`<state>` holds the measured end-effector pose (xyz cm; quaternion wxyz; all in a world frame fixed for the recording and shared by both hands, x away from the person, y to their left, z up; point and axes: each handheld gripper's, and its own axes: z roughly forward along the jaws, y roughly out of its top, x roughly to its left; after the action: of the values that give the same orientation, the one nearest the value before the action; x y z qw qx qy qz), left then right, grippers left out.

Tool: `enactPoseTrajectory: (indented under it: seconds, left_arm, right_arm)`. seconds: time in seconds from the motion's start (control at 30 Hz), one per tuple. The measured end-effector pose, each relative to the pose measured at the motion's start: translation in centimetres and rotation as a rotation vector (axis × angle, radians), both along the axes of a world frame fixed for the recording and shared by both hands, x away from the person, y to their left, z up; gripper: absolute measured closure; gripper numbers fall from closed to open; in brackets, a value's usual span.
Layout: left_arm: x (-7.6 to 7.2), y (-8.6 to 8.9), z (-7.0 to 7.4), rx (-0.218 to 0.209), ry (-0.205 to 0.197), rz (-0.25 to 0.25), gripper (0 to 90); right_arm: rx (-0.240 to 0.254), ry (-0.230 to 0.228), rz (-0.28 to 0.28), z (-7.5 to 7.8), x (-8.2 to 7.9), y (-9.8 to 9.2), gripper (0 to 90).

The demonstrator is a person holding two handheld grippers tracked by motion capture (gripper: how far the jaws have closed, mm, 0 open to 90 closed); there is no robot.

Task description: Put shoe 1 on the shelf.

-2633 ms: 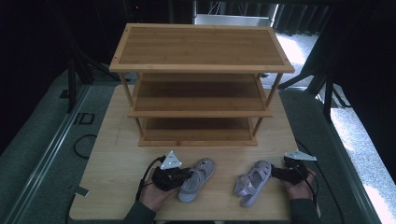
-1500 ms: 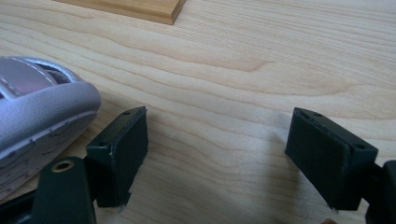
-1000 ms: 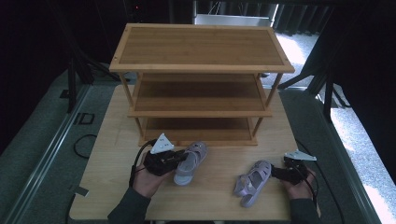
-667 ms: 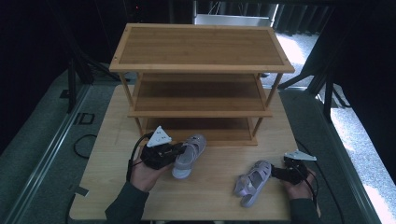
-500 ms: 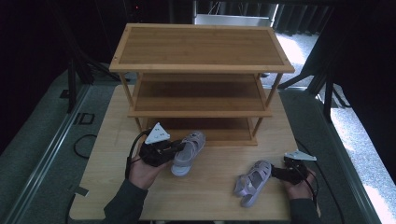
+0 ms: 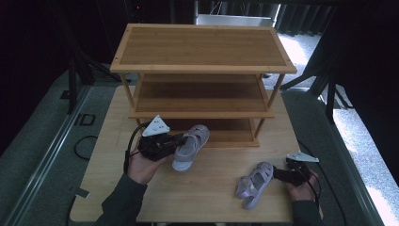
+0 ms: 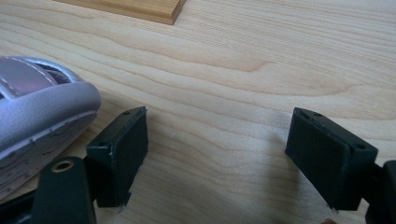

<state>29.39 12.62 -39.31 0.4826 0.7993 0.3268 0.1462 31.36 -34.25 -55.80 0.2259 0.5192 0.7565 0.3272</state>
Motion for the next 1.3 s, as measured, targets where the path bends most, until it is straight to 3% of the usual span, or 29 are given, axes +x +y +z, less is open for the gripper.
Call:
enactPoseTrajectory:
  seconds: [0.27, 0.47, 0.87, 1.3]
  left_arm:
    - [0.1, -0.1, 1.7, -0.022, -0.012, -0.05, 83.0]
    - [0.1, -0.2, 2.7, -0.008, -0.035, -0.057, 83.0]
    - [0.8, -0.1, 5.0, -0.022, -0.087, -0.024, 83.1]
    - [2.2, -0.5, 5.2, -0.028, -0.099, 0.033, 83.1]
  right_arm:
    - [0.0, 0.0, 0.0, 0.0, 0.0, 0.0, 20.3]
    - [-0.001, -0.001, 0.0, 0.0, 0.0, 0.0, 20.3]
    - [-0.001, -0.001, 0.0, 0.0, 0.0, 0.0, 20.3]
    - [-0.001, -0.001, 0.0, 0.0, 0.0, 0.0, 20.3]
